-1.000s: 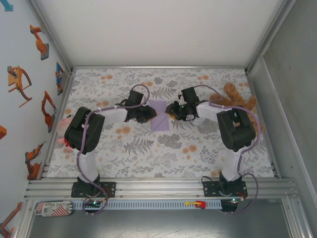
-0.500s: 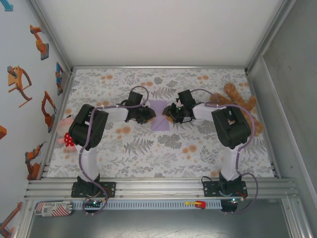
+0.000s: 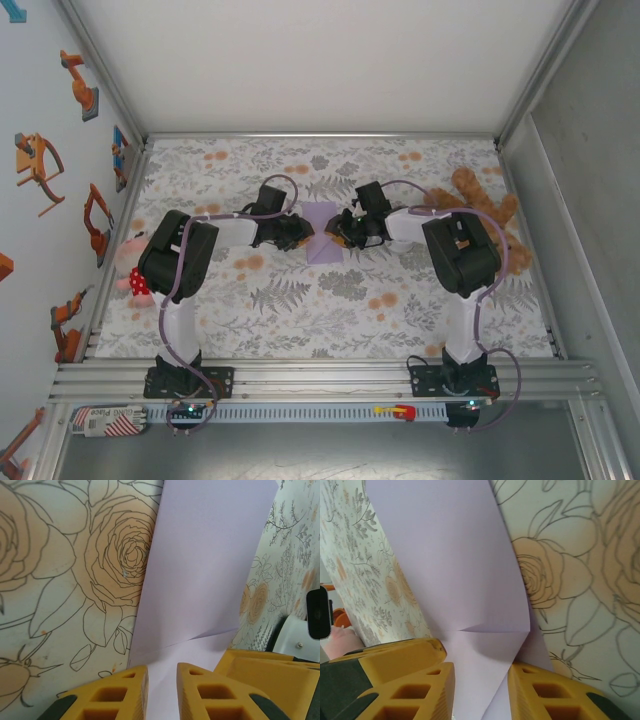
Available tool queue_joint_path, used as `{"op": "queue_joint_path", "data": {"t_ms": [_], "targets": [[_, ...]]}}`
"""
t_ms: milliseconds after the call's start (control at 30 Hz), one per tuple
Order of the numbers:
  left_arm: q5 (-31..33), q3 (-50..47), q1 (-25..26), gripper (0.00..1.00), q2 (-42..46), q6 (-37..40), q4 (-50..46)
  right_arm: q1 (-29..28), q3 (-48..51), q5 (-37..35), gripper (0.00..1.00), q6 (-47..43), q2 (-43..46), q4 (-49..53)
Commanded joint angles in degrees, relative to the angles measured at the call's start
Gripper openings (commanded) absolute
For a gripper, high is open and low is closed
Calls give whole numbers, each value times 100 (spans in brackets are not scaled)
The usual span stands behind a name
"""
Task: Fold a paper plane with a square sheet of paper (pick it up from the middle)
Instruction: Turn over the paper at the center of the table.
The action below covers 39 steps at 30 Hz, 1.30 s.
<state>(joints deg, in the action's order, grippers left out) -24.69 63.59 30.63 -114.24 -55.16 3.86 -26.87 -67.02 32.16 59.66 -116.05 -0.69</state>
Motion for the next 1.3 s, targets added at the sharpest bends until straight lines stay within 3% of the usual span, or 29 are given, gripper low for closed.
{"op": "queue_joint_path", "data": {"t_ms": [0, 567, 800, 900, 1133, 1267], "targets": [[67, -166, -14, 24, -182, -110, -308, -55, -137, 211, 33, 119, -48, -186], [-329, 11, -168, 28, -49, -146, -197, -64, 128, 301, 16, 41, -151, -901], [-581, -95, -298, 30, 240, -222, 145, -64, 118, 230, 2, -157, -16, -1044], [-606, -357, -428, 39, 588, -293, 458, -57, 103, 214, 0, -315, 200, -1178], [-889, -1285, -742, 79, 1570, -631, 1643, 45, 48, 727, 0, -393, 780, -1804], [-1323, -1584, -752, 94, 1911, -740, 2472, 125, 18, 1058, 0, -190, 1085, -2215]]}}
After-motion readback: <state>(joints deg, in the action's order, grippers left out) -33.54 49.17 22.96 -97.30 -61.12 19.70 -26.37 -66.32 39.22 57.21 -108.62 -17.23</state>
